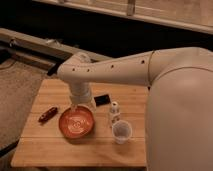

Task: Place the eraser in the ceramic cup

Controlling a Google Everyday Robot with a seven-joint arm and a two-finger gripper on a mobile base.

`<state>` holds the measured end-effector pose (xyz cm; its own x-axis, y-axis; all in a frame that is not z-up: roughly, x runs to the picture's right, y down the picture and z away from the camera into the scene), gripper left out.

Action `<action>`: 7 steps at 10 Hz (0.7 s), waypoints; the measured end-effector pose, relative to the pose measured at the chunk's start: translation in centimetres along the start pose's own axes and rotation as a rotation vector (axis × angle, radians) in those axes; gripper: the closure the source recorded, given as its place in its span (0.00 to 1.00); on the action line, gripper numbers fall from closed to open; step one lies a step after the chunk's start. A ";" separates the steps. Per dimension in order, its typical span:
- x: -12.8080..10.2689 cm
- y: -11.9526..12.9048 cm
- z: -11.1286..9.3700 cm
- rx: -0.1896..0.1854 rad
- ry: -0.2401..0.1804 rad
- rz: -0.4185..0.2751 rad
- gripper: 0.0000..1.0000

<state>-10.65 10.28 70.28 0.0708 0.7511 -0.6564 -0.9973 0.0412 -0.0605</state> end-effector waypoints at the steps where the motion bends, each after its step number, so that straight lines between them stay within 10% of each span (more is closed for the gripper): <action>1: 0.0 0.0 0.0 0.000 0.000 0.000 0.35; 7: -0.6 -0.2 0.3 0.008 -0.005 0.010 0.35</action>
<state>-10.49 10.05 70.92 0.0606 0.7549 -0.6530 -0.9981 0.0391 -0.0475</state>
